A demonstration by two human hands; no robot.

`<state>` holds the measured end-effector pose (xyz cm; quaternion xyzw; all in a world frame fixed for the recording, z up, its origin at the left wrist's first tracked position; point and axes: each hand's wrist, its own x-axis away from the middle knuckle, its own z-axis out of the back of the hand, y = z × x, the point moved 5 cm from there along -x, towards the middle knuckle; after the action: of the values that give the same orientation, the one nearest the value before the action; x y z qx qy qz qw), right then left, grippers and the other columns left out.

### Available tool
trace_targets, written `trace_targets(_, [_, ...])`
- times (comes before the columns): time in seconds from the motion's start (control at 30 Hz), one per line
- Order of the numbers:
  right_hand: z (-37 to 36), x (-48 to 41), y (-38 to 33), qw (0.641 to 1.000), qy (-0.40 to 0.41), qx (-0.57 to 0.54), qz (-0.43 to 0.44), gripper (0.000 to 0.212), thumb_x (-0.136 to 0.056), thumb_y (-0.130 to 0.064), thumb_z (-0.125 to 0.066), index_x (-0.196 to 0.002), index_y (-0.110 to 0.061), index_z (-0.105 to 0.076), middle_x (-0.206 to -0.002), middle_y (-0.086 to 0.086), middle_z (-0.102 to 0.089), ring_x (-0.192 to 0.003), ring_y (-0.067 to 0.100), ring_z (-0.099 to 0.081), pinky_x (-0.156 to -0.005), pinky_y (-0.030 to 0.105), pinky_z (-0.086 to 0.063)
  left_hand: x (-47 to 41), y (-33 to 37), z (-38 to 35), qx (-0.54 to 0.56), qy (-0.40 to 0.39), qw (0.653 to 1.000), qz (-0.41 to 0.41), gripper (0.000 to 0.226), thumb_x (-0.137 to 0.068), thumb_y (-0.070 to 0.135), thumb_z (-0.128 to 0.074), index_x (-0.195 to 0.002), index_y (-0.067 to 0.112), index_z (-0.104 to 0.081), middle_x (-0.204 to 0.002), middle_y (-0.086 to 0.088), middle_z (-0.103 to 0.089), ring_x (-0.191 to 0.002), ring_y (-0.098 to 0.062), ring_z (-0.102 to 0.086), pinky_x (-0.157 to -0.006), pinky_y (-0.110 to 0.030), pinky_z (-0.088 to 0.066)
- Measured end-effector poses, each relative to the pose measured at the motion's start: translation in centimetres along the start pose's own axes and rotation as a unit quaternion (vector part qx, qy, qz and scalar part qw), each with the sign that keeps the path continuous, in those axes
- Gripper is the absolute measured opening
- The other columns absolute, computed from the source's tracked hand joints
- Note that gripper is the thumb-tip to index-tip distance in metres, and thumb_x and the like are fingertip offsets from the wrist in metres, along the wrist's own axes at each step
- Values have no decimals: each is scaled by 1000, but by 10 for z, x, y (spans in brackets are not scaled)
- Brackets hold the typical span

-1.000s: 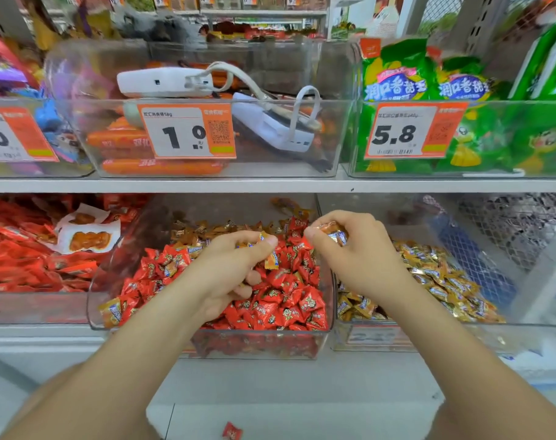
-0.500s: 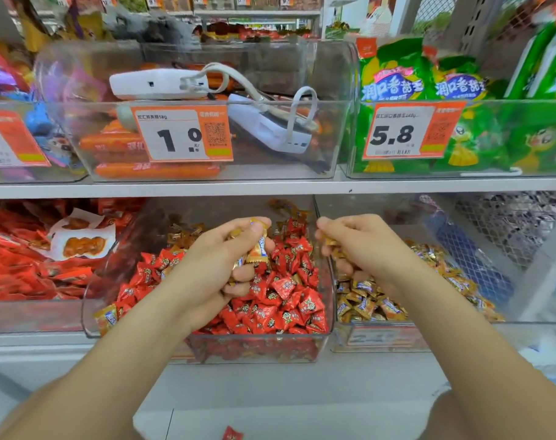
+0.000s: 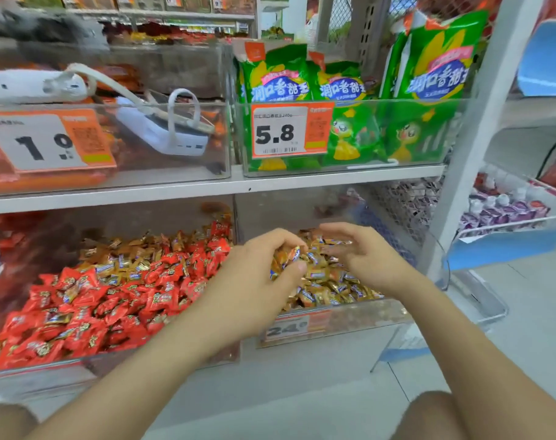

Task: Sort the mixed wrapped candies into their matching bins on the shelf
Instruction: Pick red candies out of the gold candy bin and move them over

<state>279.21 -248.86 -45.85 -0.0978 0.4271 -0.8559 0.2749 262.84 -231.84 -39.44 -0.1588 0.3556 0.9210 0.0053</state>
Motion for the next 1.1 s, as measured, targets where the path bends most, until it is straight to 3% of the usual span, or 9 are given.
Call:
trace_targets(0.1, [16, 3, 8, 997, 56, 39, 28, 62, -87, 3, -46, -132, -33, -69, -129, -12, -71, -111, 10, -72, -91, 43, -62, -37, -3, -35, -62, 21, 998, 0, 21, -99, 42, -63, -120, 38, -59, -106, 16, -68, -97, -13, -62, -86, -37, -49])
trace_targets(0.2, [31, 5, 16, 995, 101, 0, -3, 49, -94, 7, -48, -117, -27, -75, -103, -6, -78, -95, 15, -75, -74, 24, -61, -71, -23, -79, -46, -107, 993, 36, 50, -96, 49, -68, -139, 31, -51, -134, 5, -54, -125, -18, -54, -106, -37, -44])
trace_targets(0.33, [32, 11, 13, 997, 79, -7, -12, 43, -95, 2, -50, -109, -29, -75, -84, -5, -79, -79, 17, -74, -67, 38, -60, -85, -34, -105, -78, -238, 968, 31, 53, -102, 50, -58, -149, 27, -50, -163, 1, -36, -153, -19, -32, -123, -37, -28])
trace_targets(0.47, [24, 14, -8, 998, 40, 42, -30, 34, -96, -8, -54, -107, -32, -75, -80, -9, -79, -72, 7, -71, -73, 37, -61, -70, -17, -70, -184, -136, 973, -44, 28, -108, 43, -44, -119, 35, -69, -152, 7, -49, -139, -22, -48, -112, -49, -39])
trace_targets(0.67, [-23, 25, -92, 995, 10, 76, 70, 26, -96, -14, -60, -105, -30, -78, -78, -11, -76, -73, 4, -69, -71, 23, -55, 0, -23, 20, -257, 52, 956, -134, 17, -95, 37, -49, -88, 30, -63, -82, 10, -56, -81, -18, -59, -71, -39, -47])
trace_targets(0.77, [-61, 33, -145, 986, 13, 88, 142, 24, -98, -16, -60, -104, -29, -79, -84, -10, -77, -73, 1, -66, -73, 14, -49, 22, -68, 67, -278, 90, 956, -23, 19, -90, 43, -49, -84, 30, -62, -76, 10, -52, -76, -19, -58, -66, -37, -48])
trace_targets(0.9, [-121, 24, -188, 974, -10, 111, 195, 25, -97, -16, -57, -110, -24, -77, -94, -7, -77, -85, 8, -67, -84, 25, -52, 41, -152, 115, -342, 76, 910, 222, 38, -88, 57, -52, -105, 28, -70, -106, -8, -64, -104, -40, -60, -91, -48, -53])
trace_targets(1.0, [-169, -1, -190, 954, -50, 240, 171, 30, -98, -25, -56, -124, -19, -69, -110, 5, -72, -106, 27, -66, -93, 39, -53, 54, -195, 130, -348, 12, 861, 371, 75, -89, 69, -57, -139, 15, -51, -139, -21, -48, -128, -49, -46, -107, -53, -44])
trace_targets(1.1, [-201, -30, -187, 930, -70, 347, 102, 54, -97, -50, -56, -140, -18, -54, -133, 15, -58, -126, 40, -51, -105, 49, -45, 51, -218, 138, -285, -54, 853, 435, 118, -71, 83, -68, -155, 10, -28, -154, -22, -36, -140, -48, -38, -114, -51, -39])
